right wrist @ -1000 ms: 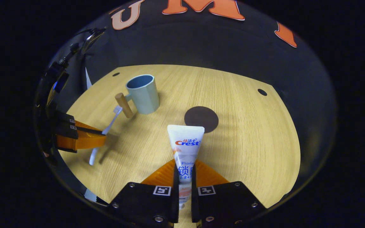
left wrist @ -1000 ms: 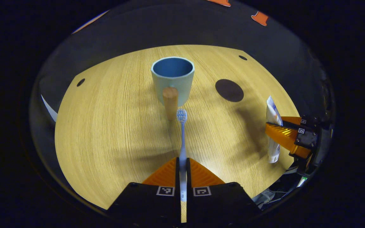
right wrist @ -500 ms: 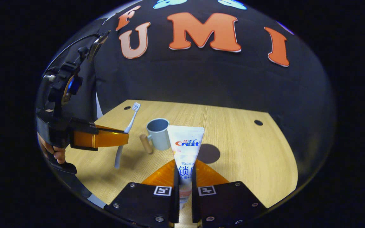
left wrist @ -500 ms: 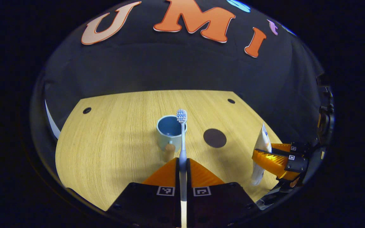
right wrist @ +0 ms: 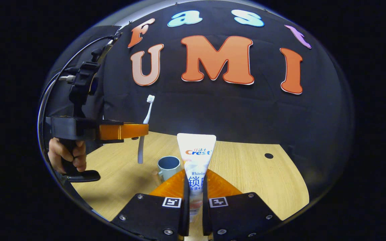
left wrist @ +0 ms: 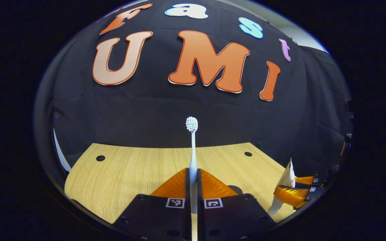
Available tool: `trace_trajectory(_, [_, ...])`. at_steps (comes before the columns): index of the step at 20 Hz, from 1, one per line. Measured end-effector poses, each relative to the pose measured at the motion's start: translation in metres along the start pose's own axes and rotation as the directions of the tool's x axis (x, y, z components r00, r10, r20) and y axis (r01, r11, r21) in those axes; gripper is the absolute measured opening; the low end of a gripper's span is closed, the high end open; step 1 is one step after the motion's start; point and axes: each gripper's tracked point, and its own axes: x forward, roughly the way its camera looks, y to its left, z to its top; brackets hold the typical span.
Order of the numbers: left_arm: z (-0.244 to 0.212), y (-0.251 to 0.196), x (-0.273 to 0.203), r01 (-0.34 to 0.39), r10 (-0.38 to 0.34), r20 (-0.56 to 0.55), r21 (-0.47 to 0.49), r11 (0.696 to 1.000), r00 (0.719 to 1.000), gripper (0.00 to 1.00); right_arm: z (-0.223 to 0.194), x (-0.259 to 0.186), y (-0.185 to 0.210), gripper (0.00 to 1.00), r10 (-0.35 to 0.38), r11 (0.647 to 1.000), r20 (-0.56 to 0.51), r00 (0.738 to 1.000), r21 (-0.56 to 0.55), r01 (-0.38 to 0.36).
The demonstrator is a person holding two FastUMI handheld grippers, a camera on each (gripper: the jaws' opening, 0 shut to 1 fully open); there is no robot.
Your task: Put the toothbrush and toothpaste on the desktop into the cup, then pick up the cup and place it on the coaster on the desktop.
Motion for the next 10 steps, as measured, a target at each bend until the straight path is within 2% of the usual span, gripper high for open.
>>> trace_trajectory(3, [0.018,0.002,0.024,-0.002,0.001,0.087,0.007,1.000,0.996,0.06,0.005,0.002,-0.012,0.16,-0.015,1.000,0.038,0.999,0.014,0.014])
trace_trajectory(7, [0.033,0.007,0.053,-0.013,0.006,0.186,0.034,0.999,0.983,0.06,0.036,0.030,-0.016,0.16,-0.034,0.999,0.093,0.995,0.004,0.034])
trace_trajectory(10, [0.023,0.006,0.073,0.003,-0.009,0.197,0.032,0.999,0.980,0.06,0.039,0.036,-0.024,0.16,-0.043,0.999,0.115,0.992,-0.005,0.044])
